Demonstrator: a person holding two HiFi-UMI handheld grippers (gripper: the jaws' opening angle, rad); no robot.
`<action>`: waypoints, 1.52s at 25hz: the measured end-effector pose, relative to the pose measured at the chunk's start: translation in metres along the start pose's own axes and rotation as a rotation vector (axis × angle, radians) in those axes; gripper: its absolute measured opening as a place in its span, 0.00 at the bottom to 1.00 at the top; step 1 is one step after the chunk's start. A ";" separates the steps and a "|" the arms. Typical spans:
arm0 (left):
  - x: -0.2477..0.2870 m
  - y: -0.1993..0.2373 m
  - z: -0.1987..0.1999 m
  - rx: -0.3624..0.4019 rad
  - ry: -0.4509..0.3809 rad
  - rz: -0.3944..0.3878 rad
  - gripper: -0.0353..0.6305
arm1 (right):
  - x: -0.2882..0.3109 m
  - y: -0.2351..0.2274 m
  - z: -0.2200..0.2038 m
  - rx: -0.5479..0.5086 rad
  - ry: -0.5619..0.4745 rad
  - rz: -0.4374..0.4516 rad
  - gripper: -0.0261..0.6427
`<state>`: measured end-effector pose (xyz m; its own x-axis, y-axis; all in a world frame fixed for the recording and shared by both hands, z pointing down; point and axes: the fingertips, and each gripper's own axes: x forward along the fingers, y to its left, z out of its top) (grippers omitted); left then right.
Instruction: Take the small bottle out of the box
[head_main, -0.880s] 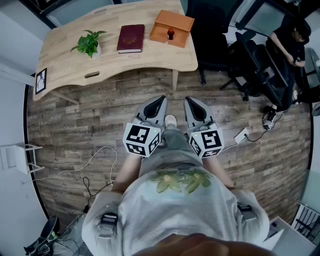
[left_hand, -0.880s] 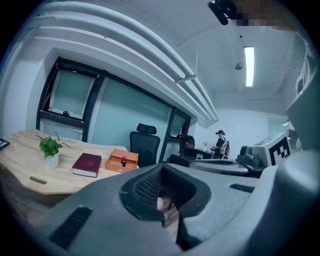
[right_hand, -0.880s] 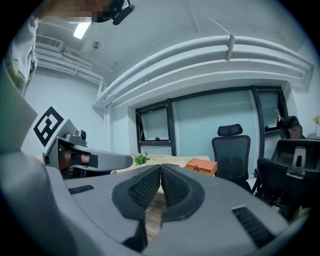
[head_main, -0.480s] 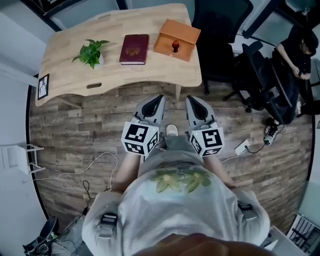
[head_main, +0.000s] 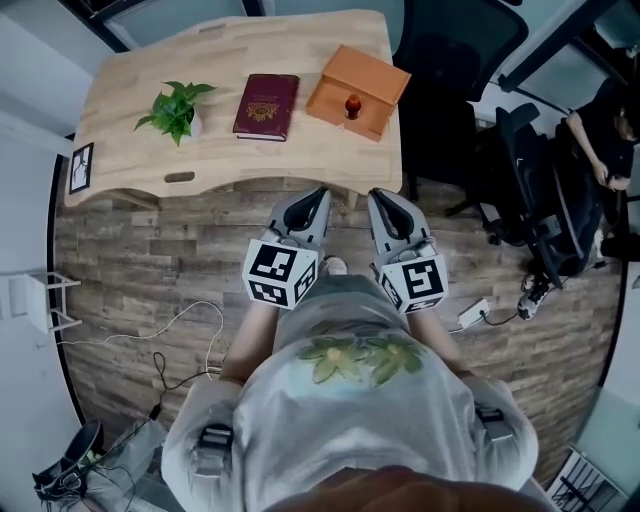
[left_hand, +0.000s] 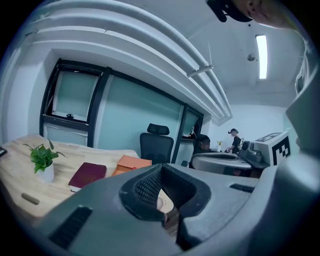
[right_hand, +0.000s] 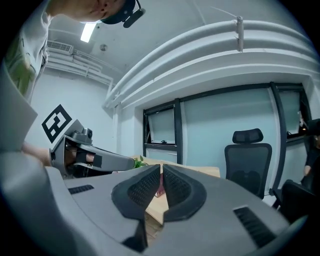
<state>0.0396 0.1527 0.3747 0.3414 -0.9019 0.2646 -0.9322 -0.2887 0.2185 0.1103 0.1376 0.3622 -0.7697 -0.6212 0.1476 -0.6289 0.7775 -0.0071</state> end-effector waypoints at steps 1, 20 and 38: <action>0.003 0.001 0.001 0.000 0.003 0.001 0.06 | 0.003 -0.003 0.000 0.001 0.003 0.005 0.06; 0.093 0.071 0.014 -0.006 0.108 -0.051 0.06 | 0.098 -0.059 -0.014 0.073 0.071 -0.004 0.06; 0.162 0.143 0.024 -0.005 0.178 -0.112 0.06 | 0.190 -0.089 -0.041 0.027 0.246 -0.032 0.25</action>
<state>-0.0411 -0.0422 0.4261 0.4592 -0.7931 0.4002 -0.8867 -0.3820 0.2604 0.0247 -0.0455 0.4319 -0.7013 -0.6002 0.3846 -0.6576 0.7529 -0.0242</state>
